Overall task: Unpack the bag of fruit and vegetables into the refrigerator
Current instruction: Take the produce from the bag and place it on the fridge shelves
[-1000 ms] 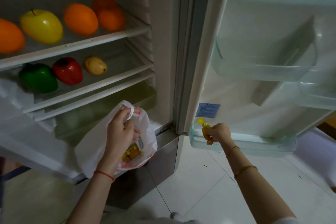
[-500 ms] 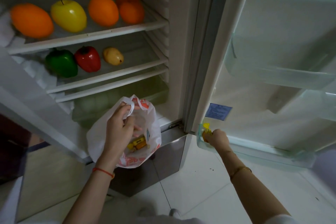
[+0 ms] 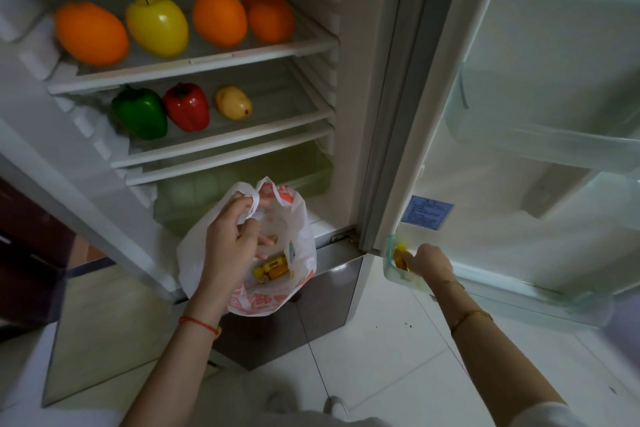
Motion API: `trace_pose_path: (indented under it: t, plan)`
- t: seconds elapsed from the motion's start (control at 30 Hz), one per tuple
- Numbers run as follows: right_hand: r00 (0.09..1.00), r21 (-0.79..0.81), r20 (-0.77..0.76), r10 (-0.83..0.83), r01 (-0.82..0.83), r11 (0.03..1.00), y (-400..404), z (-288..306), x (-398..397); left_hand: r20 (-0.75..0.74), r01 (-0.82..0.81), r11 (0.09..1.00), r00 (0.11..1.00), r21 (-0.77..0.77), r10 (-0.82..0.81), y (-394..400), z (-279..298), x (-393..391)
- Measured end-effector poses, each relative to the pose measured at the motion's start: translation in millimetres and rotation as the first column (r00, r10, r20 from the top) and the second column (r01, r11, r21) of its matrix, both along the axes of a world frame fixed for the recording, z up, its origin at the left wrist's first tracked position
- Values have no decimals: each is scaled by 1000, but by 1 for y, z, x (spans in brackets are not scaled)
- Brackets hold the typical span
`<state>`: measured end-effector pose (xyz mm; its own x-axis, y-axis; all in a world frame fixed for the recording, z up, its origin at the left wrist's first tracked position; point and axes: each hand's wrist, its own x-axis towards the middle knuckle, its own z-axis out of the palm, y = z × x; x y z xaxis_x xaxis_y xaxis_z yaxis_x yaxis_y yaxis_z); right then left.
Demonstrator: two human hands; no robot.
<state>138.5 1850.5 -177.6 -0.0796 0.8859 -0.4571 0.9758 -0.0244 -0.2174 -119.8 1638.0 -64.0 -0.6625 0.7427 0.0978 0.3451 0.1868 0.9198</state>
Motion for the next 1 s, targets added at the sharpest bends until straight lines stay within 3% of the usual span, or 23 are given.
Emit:
trace_pose_path:
  t: [0.13,0.3,0.43,0.57,0.7,1.0]
  plan:
    - [998,227,18,59,-62,972,-10,27,-10,23,-17,1000,1000,-5,17,-4,0,-3]
    - [947,256,-180,267,-217,942,-36,61,-45,-1,-23,1000,1000,-2,23,-8,-2,-15]
    - [789,297,-359,498,-410,863,-60,80,-95,-17,-29,999,999,21,29,-12,-1,-25]
    - [639,325,-417,646,-559,763,-67,63,-153,-16,-54,998,998,34,55,-19,3,-35]
    - [583,312,-379,719,-651,692,-66,41,-207,24,-83,996,996,45,82,-23,6,-43]
    - [622,104,-96,777,-770,629,-56,-15,-278,121,-7,998,993,58,-1,-29,3,-67]
